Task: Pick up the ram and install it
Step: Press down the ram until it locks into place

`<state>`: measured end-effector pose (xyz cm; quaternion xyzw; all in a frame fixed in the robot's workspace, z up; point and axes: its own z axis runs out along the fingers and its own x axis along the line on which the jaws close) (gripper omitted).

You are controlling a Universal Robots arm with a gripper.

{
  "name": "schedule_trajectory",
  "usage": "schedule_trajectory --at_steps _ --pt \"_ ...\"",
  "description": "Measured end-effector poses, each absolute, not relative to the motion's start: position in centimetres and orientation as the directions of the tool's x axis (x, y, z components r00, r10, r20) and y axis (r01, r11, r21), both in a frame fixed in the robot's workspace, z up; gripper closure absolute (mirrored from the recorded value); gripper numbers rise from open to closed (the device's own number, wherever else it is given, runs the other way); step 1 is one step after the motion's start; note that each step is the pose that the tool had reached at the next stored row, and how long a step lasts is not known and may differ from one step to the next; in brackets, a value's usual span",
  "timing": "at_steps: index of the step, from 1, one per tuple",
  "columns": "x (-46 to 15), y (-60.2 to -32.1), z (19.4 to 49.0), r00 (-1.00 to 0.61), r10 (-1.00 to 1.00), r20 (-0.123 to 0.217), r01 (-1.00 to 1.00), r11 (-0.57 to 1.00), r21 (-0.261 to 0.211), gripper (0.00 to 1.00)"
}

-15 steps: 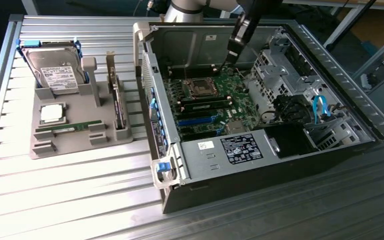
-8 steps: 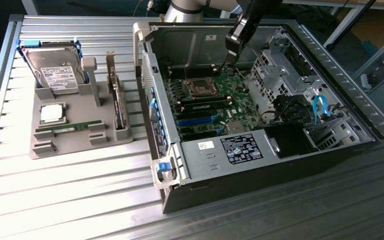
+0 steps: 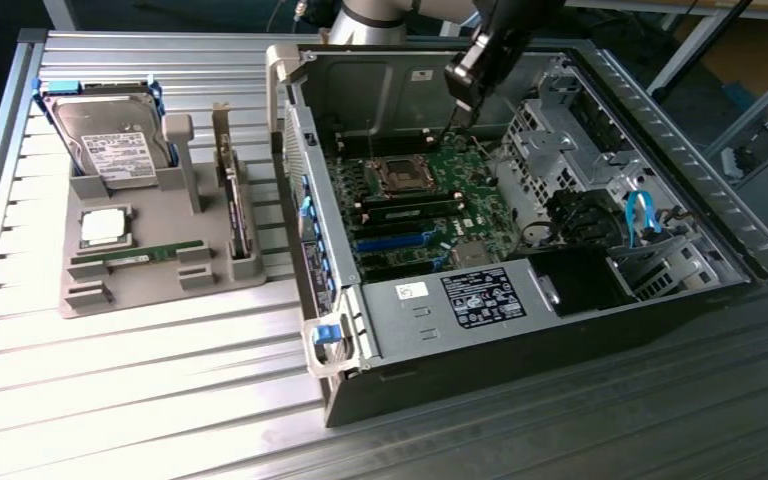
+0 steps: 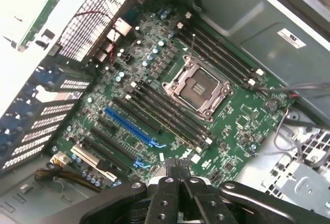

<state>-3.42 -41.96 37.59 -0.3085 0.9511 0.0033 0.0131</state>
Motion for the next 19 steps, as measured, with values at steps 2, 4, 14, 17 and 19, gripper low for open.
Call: schedule_trajectory --at_steps 2,4,14,17,19 --pt "-3.42 -41.96 37.59 -0.823 -0.568 -0.027 -0.568 0.823 -0.002 0.9" --pt "-3.42 -41.96 37.59 -0.845 -0.534 -0.027 -0.534 0.846 -0.002 0.9" --pt "-3.42 -41.96 37.59 -0.911 -0.412 -0.027 -0.412 0.911 -0.002 0.9" --pt "-3.42 -41.96 37.59 -0.932 -0.362 -0.027 -0.362 0.932 -0.002 0.9" --pt "-3.42 -41.96 37.59 -0.942 -0.336 -0.027 -0.336 0.942 -0.002 0.9"
